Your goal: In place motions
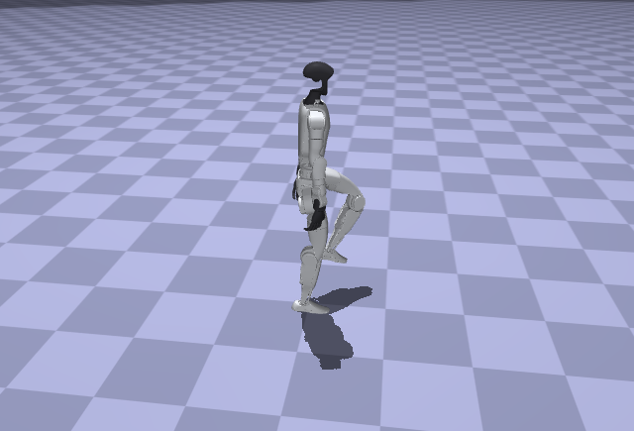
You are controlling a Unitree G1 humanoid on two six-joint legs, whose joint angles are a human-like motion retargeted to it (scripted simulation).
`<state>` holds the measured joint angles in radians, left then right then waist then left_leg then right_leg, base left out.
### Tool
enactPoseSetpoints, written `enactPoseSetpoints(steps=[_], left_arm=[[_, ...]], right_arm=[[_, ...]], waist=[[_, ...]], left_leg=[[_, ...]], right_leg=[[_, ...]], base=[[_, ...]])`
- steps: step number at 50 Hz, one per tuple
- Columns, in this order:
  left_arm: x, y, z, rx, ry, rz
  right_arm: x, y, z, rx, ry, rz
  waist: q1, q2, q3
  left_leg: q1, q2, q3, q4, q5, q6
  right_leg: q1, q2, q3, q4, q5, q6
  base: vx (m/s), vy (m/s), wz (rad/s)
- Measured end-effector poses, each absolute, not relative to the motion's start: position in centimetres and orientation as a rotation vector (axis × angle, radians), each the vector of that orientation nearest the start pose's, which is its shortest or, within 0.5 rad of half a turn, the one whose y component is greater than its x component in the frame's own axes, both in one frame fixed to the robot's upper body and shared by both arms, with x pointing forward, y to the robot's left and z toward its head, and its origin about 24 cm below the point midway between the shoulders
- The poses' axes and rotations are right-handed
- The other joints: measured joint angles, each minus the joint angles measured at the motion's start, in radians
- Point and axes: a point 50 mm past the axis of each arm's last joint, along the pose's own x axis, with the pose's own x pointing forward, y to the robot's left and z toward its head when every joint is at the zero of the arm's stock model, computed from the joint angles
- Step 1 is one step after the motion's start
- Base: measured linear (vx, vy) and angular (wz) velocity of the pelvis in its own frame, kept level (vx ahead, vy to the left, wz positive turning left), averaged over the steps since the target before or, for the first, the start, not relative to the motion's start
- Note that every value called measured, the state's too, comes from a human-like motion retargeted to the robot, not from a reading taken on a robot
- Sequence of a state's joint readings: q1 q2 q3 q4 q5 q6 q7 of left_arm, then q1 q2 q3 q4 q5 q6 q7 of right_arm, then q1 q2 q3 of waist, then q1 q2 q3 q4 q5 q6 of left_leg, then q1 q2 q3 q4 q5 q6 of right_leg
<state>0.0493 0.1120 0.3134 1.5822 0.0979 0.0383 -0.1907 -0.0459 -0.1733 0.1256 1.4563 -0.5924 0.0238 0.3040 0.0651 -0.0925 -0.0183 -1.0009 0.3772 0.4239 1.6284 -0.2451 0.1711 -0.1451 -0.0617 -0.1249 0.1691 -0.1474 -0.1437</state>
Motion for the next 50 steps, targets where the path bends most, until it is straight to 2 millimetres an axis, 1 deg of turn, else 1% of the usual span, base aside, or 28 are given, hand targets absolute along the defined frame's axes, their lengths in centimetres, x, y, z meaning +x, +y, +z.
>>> enactPoseSetpoints(steps=[2, 5, 7, 10, 11, 12, 13, 15, 17, 18, 20, 22, 23, 25, 28, 30, 32, 35, 39, 42, 45, 46, 47, 48, 49, 50], left_arm=[[-2.1, 18.6, -17.8, -0.252, 1.636, 0.135], [-3.1, 18.5, -17.8, -0.255, 1.655, 0.158], [-3.4, 18.6, -17.7, -0.258, 1.669, 0.166], [-3.7, 18.9, -17.7, -0.249, 1.682, 0.177], [-3.7, 19.0, -17.7, -0.24, 1.683, 0.179], [-3.6, 19.1, -17.7, -0.232, 1.682, 0.179], [-3.5, 19.2, -17.7, -0.227, 1.678, 0.177], [-2.5, 19.3, -17.7, -0.227, 1.656, 0.172], [0.3, 19.8, -17.7, -0.207, 1.601, 0.152], [1.9, 20.0, -17.7, -0.183, 1.567, 0.145], [4.4, 20.6, -17.5, -0.128, 1.5, 0.132], [5.3, 21.0, -17.4, -0.102, 1.469, 0.114], [5.9, 21.5, -17.2, -0.098, 1.453, 0.108], [6.6, 21.9, -17.0, -0.084, 1.442, 0.105], [7.2, 21.9, -17.0, -0.057, 1.429, 0.118], [7.2, 21.8, -17.0, -0.075, 1.425, 0.127], [6.8, 21.6, -17.1, -0.099, 1.432, 0.126], [6.2, 21.2, -17.2, -0.106, 1.45, 0.124], [5.0, 20.5, -17.4, -0.117, 1.489, 0.118], [3.6, 19.7, -17.7, -0.138, 1.52, 0.11], [2.2, 19.0, -17.8, -0.161, 1.554, 0.108], [1.6, 19.0, -17.9, -0.166, 1.565, 0.106], [1.1, 18.9, -17.9, -0.173, 1.577, 0.105], [0.5, 18.7, -17.9, -0.181, 1.59, 0.107], [-0.3, 18.7, -17.9, -0.189, 1.604, 0.112], [-1.1, 18.7, -17.9, -0.197, 1.619, 0.12]], right_arm=[[3.4, -20.7, -17.5, -0.524, 1.564, 0.641], [1.5, -20.7, -17.6, -0.518, 1.617, 0.655], [0.4, -20.9, -17.6, -0.508, 1.659, 0.661], [-1.2, -21.2, -17.5, -0.496, 1.717, 0.672], [-1.8, -21.2, -17.4, -0.489, 1.735, 0.669], [-2.4, -21.3, -17.4, -0.482, 1.751, 0.665], [-2.9, -21.4, -17.3, -0.476, 1.767, 0.659], [-3.4, -21.7, -17.2, -0.465, 1.789, 0.64], [-2.6, -21.4, -17.3, -0.427, 1.77, 0.587], [-1.9, -21.3, -17.4, -0.4, 1.741, 0.553], [-0.9, -21.3, -17.5, -0.359, 1.681, 0.52], [-1.0, -21.3, -17.5, -0.375, 1.675, 0.553], [-0.8, -21.4, -17.5, -0.417, 1.683, 0.588], [-0.4, -21.3, -17.5, -0.471, 1.69, 0.611], [-0.3, -21.1, -17.5, -0.45, 1.676, 0.622], [-0.4, -20.8, -17.5, -0.446, 1.672, 0.663], [-0.5, -20.7, -17.6, -0.466, 1.672, 0.68], [-0.7, -20.8, -17.6, -0.48, 1.679, 0.673], [-1.2, -20.9, -17.5, -0.458, 1.697, 0.664], [-1.9, -21.1, -17.5, -0.46, 1.714, 0.653], [-2.2, -21.2, -17.4, -0.463, 1.728, 0.645], [-2.1, -21.1, -17.4, -0.458, 1.73, 0.646], [-2.0, -21.0, -17.4, -0.455, 1.731, 0.647], [-2.0, -21.0, -17.5, -0.459, 1.73, 0.651], [-2.0, -20.9, -17.5, -0.462, 1.73, 0.662], [-2.0, -20.8, -17.5, -0.466, 1.73, 0.675]], waist=[[-0.022, 0.012, -0.023], [-0.057, 0.021, -0.059], [-0.092, 0.031, -0.059], [-0.113, 0.07, -0.074], [-0.13, 0.087, -0.089], [-0.15, 0.107, -0.102], [-0.177, 0.13, -0.11], [-0.255, 0.18, -0.123], [-0.249, 0.186, -0.072], [-0.229, 0.183, -0.04], [-0.225, 0.187, -0.007], [-0.234, 0.203, -0.028], [-0.266, 0.218, -0.041], [-0.315, 0.247, -0.041], [-0.319, 0.265, -0.021], [-0.328, 0.276, -0.025], [-0.338, 0.288, -0.033], [-0.334, 0.278, -0.043], [-0.293, 0.231, -0.059], [-0.263, 0.215, -0.084], [-0.243, 0.185, -0.102], [-0.27, 0.177, -0.079], [-0.288, 0.167, -0.065], [-0.288, 0.155, -0.068], [-0.264, 0.138, -0.077], [-0.23, 0.12, -0.09]], left_leg=[[0.112, -0.066, 0.0, -0.139, 0.02, -0.023], [0.318, -0.203, -0.003, -0.431, 0.059, -0.069], [0.493, -0.304, -0.035, -0.697, 0.104, -0.096], [0.745, -0.397, -0.086, -1.132, 0.174, -0.12], [0.802, -0.412, -0.104, -1.227, 0.032, -0.121], [0.849, -0.416, -0.113, -1.311, -0.069, -0.118], [0.877, -0.396, -0.106, -1.374, -0.086, -0.107], [0.877, -0.379, -0.222, -1.444, -0.053, -0.121], [0.866, -0.346, -0.238, -1.449, -0.029, -0.134], [0.873, -0.343, -0.229, -1.459, -0.024, -0.124], [0.88, -0.339, -0.241, -1.477, -0.017, -0.115], [0.852, -0.328, -0.238, -1.477, -0.012, -0.11], [0.825, -0.321, -0.246, -1.476, -0.007, -0.107], [0.788, -0.3, -0.274, -1.465, 0.003, -0.109], [0.778, -0.275, -0.294, -1.464, 0.021, -0.11], [0.767, -0.263, -0.299, -1.469, 0.029, -0.109], [0.758, -0.251, -0.302, -1.474, 0.032, -0.112], [0.764, -0.256, -0.29, -1.485, 0.035, -0.114], [0.804, -0.287, -0.243, -1.514, 0.037, -0.118], [0.823, -0.3, -0.217, -1.529, 0.032, -0.124], [0.843, -0.33, -0.198, -1.528, 0.018, -0.128], [0.867, -0.34, -0.226, -1.512, 0.007, -0.13], [0.884, -0.351, -0.243, -1.496, -0.005, -0.131], [0.891, -0.364, -0.238, -1.478, -0.018, -0.132], [0.893, -0.374, -0.211, -1.448, -0.035, -0.136], [0.892, -0.381, -0.174, -1.412, -0.053, -0.141]], right_leg=[[0.011, -0.007, -0.02, -0.017, -0.001, 0.011], [0.025, -0.017, -0.054, -0.043, 0.001, 0.024], [0.049, -0.028, -0.092, -0.024, -0.024, 0.033], [0.067, 0.001, -0.12, 0.005, -0.061, 0.037], [0.062, 0.011, -0.141, 0.025, -0.076, 0.037], [0.055, 0.022, -0.161, 0.049, -0.09, 0.038], [0.044, 0.035, -0.181, 0.085, -0.102, 0.039], [-0.006, 0.049, -0.257, 0.178, -0.05, 0.047], [-0.114, 0.007, -0.238, 0.382, 0.112, 0.118], [-0.178, -0.013, -0.209, 0.494, 0.191, 0.157], [-0.321, 0.018, -0.107, 0.684, 0.271, 0.187], [-0.455, 0.017, -0.099, 0.864, 0.22, 0.157], [-0.547, -0.007, -0.127, 0.985, 0.183, 0.127], [-0.685, -0.027, -0.167, 1.159, 0.132, 0.085], [-0.819, -0.008, -0.174, 1.318, 0.1, 0.081], [-0.886, 0.003, -0.186, 1.378, 0.09, 0.082], [-0.908, 0.007, -0.204, 1.392, 0.085, 0.08], [-0.874, 0.004, -0.201, 1.355, 0.078, 0.079], [-0.716, 0.044, -0.132, 1.177, 0.079, 0.104], [-0.538, 0.094, -0.083, 0.928, 0.095, 0.123], [-0.324, 0.122, -0.021, 0.587, 0.109, 0.153], [-0.206, 0.113, -0.066, 0.426, 0.129, 0.151], [-0.102, 0.108, -0.105, 0.284, 0.103, 0.13], [-0.023, 0.113, -0.132, 0.176, -0.012, 0.074], [0.05, 0.102, -0.221, 0.082, -0.064, 0.026], [0.122, 0.083, -0.341, -0.006, -0.084, -0.019]], base=[[0.11, 0.03, 0.37], [0.13, 0.0, 0.35], [0.16, -0.03, 0.45], [0.18, -0.06, 0.15], [0.17, -0.09, 0.46], [0.16, -0.11, 0.87], [0.11, -0.11, 1.13], [-0.05, -0.11, 1.24], [-0.39, -0.09, 0.18], [-0.42, -0.07, -0.2], [-0.26, -0.05, 0.01], [-0.03, -0.02, -0.02], [-0.08, -0.05, 0.11], [-0.12, -0.04, 0.35], [-0.08, -0.06, 0.2], [0.01, -0.07, -0.04], [0.02, -0.06, -0.1], [0.03, -0.05, -0.16], [0.08, -0.02, -0.34], [0.12, 0.02, -0.31], [0.16, 0.05, 0.09], [0.2, 0.06, 0.97], [0.22, 0.06, 1.02], [0.26, 0.07, 0.1], [0.29, 0.08, -0.86], [0.25, 0.11, -1.71]])
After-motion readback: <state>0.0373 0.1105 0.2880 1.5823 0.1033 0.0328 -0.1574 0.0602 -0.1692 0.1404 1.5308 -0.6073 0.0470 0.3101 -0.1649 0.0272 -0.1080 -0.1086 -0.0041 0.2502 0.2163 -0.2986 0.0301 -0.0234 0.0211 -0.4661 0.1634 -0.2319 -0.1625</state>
